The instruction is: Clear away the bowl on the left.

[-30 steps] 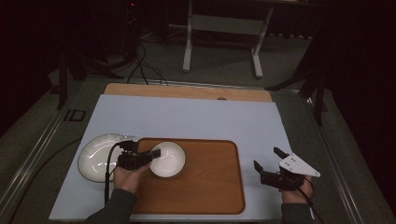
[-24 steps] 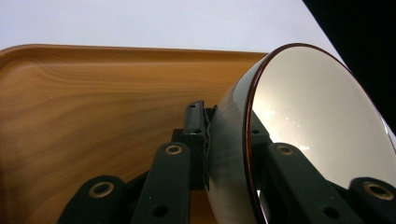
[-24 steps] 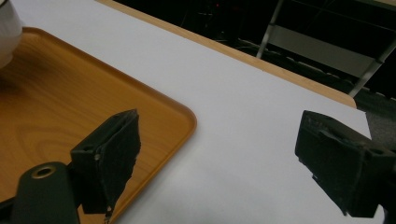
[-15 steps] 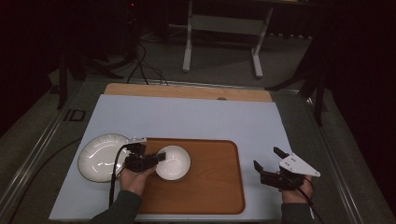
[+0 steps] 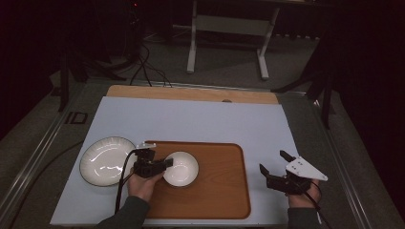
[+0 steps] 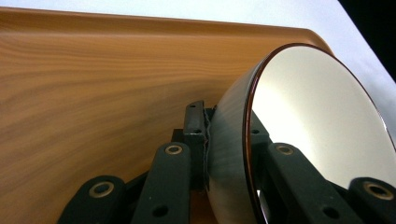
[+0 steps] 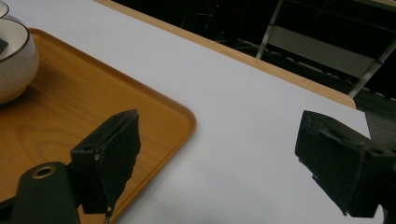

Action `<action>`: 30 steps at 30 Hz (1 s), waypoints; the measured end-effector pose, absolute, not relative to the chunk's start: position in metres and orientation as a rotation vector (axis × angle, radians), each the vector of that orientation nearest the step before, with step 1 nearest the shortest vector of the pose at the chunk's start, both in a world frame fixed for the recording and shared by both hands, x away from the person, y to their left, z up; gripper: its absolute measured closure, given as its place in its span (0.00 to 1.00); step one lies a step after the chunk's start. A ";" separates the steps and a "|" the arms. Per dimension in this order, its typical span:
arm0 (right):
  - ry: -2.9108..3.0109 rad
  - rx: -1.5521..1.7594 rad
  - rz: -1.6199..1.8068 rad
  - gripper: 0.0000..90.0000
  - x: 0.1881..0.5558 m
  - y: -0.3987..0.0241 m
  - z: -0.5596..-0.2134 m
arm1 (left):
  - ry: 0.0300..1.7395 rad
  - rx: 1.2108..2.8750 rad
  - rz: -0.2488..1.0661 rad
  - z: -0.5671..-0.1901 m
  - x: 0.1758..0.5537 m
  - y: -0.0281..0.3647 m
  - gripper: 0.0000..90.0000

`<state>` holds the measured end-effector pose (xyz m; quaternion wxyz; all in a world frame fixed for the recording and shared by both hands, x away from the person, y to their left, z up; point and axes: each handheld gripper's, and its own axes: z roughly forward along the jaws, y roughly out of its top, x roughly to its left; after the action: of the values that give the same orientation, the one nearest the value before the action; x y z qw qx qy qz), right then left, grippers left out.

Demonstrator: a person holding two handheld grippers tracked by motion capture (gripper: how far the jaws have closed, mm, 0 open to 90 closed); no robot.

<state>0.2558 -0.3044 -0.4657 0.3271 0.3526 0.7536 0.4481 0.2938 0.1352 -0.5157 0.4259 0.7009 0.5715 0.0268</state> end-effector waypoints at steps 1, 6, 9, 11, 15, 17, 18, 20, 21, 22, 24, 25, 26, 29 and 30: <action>1.974 0.924 1.174 0.15 0.256 -0.304 -0.466 | 1.431 1.753 0.062 -0.517 0.294 0.134 0.87; 1.973 0.925 1.175 0.15 0.256 -0.305 -0.466 | 1.419 1.757 0.047 -0.519 0.294 0.127 0.87; 1.974 0.925 1.175 0.15 0.255 -0.305 -0.466 | 1.415 1.756 0.039 -0.520 0.294 0.125 0.87; 1.973 0.925 1.177 0.15 0.255 -0.305 -0.466 | 1.418 1.757 0.041 -0.520 0.293 0.125 0.87; 1.975 0.924 1.174 0.15 0.256 -0.304 -0.466 | 1.422 1.760 0.039 -0.521 0.294 0.124 0.85; 1.974 0.924 1.174 0.15 0.255 -0.304 -0.466 | 1.424 1.774 0.046 -0.522 0.295 0.123 0.83; 1.974 0.924 1.174 0.15 0.255 -0.304 -0.466 | 1.420 1.777 0.053 -0.522 0.295 0.123 0.83; 1.972 0.926 1.176 0.15 0.255 -0.305 -0.465 | 1.420 1.780 0.075 -0.520 0.295 0.125 0.76; 1.972 0.926 1.176 0.15 0.255 -0.305 -0.465 | 1.420 1.780 0.075 -0.520 0.295 0.125 0.74; 1.972 0.926 1.176 0.15 0.255 -0.305 -0.465 | 1.420 1.778 0.082 -0.519 0.295 0.126 0.74; 1.972 0.926 1.176 0.15 0.255 -0.305 -0.465 | 1.420 1.774 0.087 -0.518 0.295 0.126 0.71; 1.972 0.926 1.178 0.15 0.255 -0.305 -0.465 | 1.414 1.727 0.070 -0.513 0.295 0.133 0.68; 1.972 0.927 1.179 0.15 0.255 -0.305 -0.465 | 1.413 1.714 0.068 -0.512 0.295 0.136 0.67; 1.970 0.928 1.180 0.15 0.255 -0.305 -0.465 | 1.404 1.700 0.076 -0.506 0.294 0.143 0.62; 1.971 0.928 1.180 0.15 0.255 -0.305 -0.465 | 1.398 1.695 0.077 -0.504 0.294 0.145 0.59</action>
<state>0.2549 -0.3048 -0.4652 0.3261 0.3540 0.7521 0.4502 0.2942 0.1453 -0.5037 0.4545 0.6867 0.5665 0.0310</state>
